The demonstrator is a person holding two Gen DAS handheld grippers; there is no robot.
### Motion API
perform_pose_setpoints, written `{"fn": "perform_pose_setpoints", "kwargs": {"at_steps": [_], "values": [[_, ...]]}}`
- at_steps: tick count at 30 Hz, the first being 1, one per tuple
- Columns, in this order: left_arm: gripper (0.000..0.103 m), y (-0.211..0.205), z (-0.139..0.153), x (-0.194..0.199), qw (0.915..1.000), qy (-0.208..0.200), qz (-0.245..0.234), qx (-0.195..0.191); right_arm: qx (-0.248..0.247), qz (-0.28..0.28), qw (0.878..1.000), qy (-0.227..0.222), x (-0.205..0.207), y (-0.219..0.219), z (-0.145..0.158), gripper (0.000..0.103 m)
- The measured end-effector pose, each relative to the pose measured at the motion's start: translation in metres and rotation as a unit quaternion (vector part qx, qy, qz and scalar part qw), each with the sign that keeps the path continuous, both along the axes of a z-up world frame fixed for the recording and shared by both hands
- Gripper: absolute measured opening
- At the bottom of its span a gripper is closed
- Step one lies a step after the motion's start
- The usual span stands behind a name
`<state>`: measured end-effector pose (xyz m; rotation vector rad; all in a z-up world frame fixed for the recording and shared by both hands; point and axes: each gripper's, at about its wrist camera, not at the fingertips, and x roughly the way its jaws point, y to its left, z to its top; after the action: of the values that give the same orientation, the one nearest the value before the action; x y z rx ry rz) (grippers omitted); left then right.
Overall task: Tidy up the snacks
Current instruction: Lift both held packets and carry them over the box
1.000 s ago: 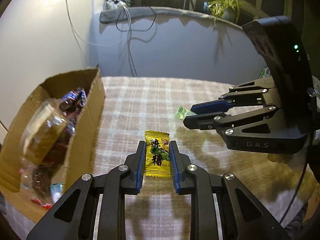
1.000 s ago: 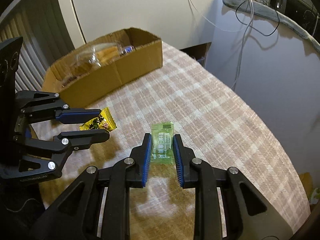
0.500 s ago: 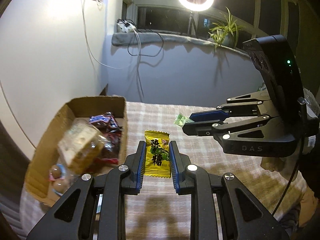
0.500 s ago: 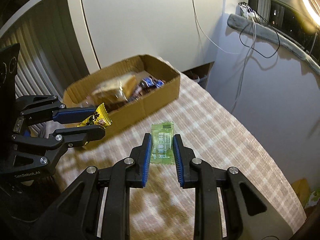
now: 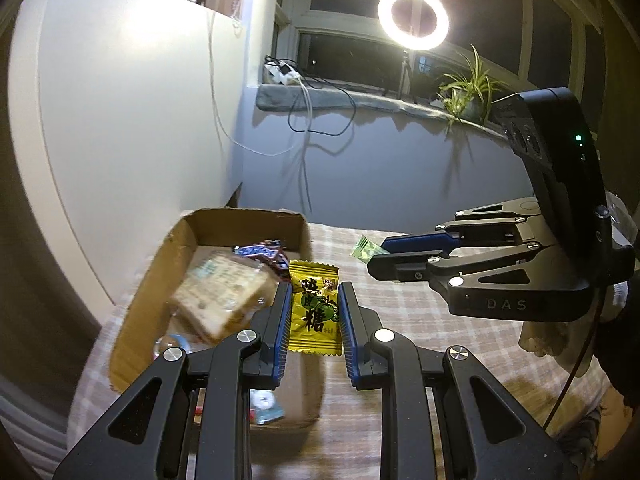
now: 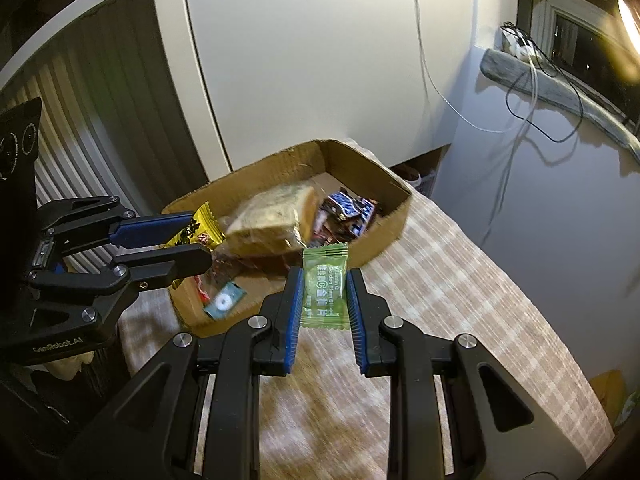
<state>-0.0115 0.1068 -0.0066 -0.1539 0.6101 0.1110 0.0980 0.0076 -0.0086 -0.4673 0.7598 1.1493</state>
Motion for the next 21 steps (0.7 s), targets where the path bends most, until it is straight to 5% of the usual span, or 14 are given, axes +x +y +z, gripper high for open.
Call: {"fn": "perform_pose_setpoints", "kwargs": {"at_steps": [21], "values": [[0.021,0.074,-0.005,-0.003,0.9994,-0.008,0.032,-0.014,-0.009,-0.006,1.0,-0.009,0.012,0.076,-0.004,0.023]]}}
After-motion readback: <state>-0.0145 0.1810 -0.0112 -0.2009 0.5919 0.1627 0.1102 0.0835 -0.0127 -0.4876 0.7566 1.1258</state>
